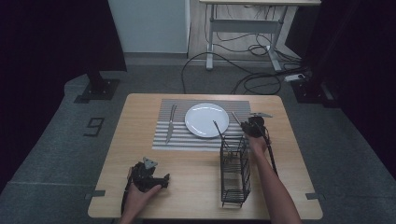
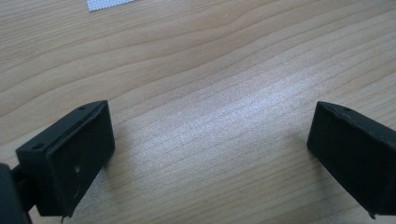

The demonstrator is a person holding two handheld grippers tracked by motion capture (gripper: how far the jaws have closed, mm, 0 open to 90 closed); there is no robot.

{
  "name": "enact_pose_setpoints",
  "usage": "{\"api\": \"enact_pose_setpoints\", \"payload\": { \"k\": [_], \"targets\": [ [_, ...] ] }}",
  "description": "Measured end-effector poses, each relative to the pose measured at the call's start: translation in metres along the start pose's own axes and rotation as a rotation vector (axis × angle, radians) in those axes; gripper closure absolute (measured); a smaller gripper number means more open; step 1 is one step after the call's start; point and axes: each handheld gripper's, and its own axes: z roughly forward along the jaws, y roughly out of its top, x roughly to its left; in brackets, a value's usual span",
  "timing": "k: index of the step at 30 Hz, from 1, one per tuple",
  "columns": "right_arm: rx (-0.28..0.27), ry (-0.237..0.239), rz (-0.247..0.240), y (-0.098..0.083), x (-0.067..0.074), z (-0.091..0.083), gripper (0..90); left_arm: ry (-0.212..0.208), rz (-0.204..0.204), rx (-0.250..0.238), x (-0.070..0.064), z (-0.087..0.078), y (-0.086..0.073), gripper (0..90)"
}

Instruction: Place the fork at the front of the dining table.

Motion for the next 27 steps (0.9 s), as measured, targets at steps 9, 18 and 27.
{"api": "enact_pose_setpoints", "payload": {
  "k": [9,18,27],
  "targets": [
    [-0.003,-0.005,-0.038,0.002,-0.018,-0.043,67.4,0.001,0.000,0.000,0.000,0.000,0.000,0.7],
    [0.055,-0.049,-0.053,-0.027,-0.037,-0.066,63.8,0.001,-0.001,0.000,0.000,0.000,0.000,0.6],
    [0.072,-0.018,-0.094,-0.039,-0.019,-0.062,62.8,0.001,0.000,-0.001,0.000,0.000,0.000,0.5]
  ]
}}
